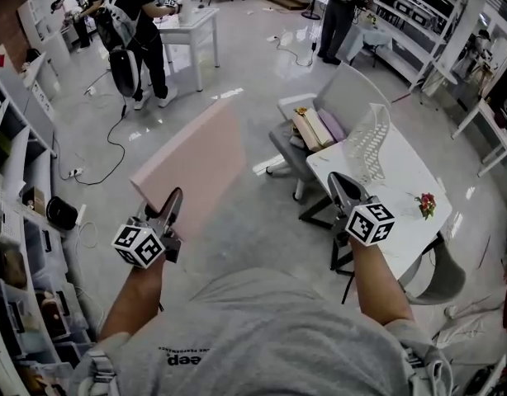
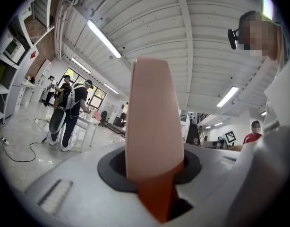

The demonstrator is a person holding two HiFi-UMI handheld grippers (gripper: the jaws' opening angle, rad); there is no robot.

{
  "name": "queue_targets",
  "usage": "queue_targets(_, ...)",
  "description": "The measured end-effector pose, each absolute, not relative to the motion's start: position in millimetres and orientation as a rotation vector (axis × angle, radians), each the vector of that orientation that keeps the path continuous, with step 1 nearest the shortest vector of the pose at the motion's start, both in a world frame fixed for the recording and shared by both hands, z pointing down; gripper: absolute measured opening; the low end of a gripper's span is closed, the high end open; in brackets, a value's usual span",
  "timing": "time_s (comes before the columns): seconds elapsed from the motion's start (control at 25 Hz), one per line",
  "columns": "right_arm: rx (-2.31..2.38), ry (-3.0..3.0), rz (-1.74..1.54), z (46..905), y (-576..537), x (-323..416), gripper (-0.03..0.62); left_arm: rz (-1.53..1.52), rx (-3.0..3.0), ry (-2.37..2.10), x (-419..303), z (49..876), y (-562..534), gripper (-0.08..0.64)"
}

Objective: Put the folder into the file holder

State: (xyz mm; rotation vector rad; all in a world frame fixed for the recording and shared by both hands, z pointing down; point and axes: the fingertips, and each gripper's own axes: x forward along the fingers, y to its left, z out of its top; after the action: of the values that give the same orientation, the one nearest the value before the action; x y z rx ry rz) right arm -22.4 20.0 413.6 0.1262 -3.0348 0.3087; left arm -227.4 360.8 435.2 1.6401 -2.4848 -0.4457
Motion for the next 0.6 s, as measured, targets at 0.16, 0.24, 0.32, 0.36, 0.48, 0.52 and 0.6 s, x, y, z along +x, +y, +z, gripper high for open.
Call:
queue_targets(0.16, 0.121, -3.021, 0.323, 419.3, -6.8, -52.6, 0.005, -0.448, 1.623, -2.463, -253.4, 445.5, 335.0, 0.189)
queue_targets(0.24, 0.099, -3.015, 0.339, 425.2, -22.5, -68.5, 0.005, -0.455, 1.602, -2.460, -263.3, 450.6, 319.1, 0.189)
queue_targets(0.32, 0.071, -3.011, 0.354, 433.0, -37.9, -87.6, 0.005, -0.447, 1.582, -2.462, -276.6, 457.9, 303.0, 0.189)
queue_targets(0.36, 0.055, -3.010, 0.359, 437.8, -45.3, -99.6, 0.005, -0.436, 1.575, -2.465, -285.1, 462.8, 295.5, 0.189)
queue_targets(0.48, -0.022, -3.010, 0.364, 446.7, -76.5, -143.3, 0.005, -0.431, 1.541, -2.491, -313.3, 471.5, 265.6, 0.189)
queue_targets(0.52, -0.058, -3.012, 0.360, 445.3, -91.6, -158.0, 0.005, -0.446, 1.520, -2.507, -321.9, 470.0, 250.5, 0.189)
queue_targets(0.6, -0.127, -3.006, 0.361, 439.9, -122.7, -184.4, 0.005, -0.489, 1.462, -2.539, -338.2, 463.4, 218.3, 0.189)
